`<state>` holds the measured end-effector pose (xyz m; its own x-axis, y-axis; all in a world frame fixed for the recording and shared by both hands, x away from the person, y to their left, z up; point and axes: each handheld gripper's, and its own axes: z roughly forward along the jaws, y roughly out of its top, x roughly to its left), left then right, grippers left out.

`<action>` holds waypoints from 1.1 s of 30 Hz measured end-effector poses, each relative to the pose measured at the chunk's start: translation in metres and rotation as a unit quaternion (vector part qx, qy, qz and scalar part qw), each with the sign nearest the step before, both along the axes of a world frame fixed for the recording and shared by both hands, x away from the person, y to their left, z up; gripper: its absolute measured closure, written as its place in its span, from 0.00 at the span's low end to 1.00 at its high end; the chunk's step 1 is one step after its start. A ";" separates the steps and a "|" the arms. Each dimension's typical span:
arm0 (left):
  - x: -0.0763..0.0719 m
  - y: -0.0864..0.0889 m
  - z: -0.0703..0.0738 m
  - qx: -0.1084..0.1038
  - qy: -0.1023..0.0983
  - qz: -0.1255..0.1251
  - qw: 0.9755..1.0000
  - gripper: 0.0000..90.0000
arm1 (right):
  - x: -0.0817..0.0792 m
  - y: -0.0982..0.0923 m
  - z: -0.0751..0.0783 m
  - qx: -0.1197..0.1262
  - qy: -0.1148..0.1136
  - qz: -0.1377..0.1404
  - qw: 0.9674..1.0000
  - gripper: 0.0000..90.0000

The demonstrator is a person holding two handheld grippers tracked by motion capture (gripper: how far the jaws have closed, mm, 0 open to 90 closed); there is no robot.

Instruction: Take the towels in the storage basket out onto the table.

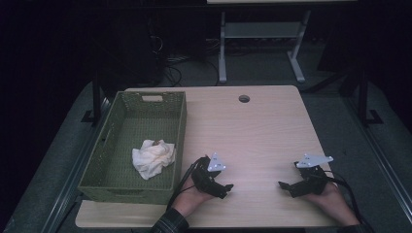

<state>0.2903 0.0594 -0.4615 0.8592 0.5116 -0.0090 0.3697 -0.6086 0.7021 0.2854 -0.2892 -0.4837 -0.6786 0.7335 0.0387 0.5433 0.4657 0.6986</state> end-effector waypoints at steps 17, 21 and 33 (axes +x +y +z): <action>0.000 0.002 0.013 -0.008 -0.004 0.014 1.000 0.15 | 0.000 0.000 0.000 0.000 0.000 0.000 1.000 0.00; 0.000 0.002 0.016 -0.008 -0.003 0.015 1.000 0.15 | 0.000 0.000 0.000 0.000 0.000 0.000 1.000 0.00; 0.001 0.003 0.027 -0.016 0.000 0.017 1.000 0.15 | 0.000 0.000 0.000 0.000 0.000 0.000 1.000 0.00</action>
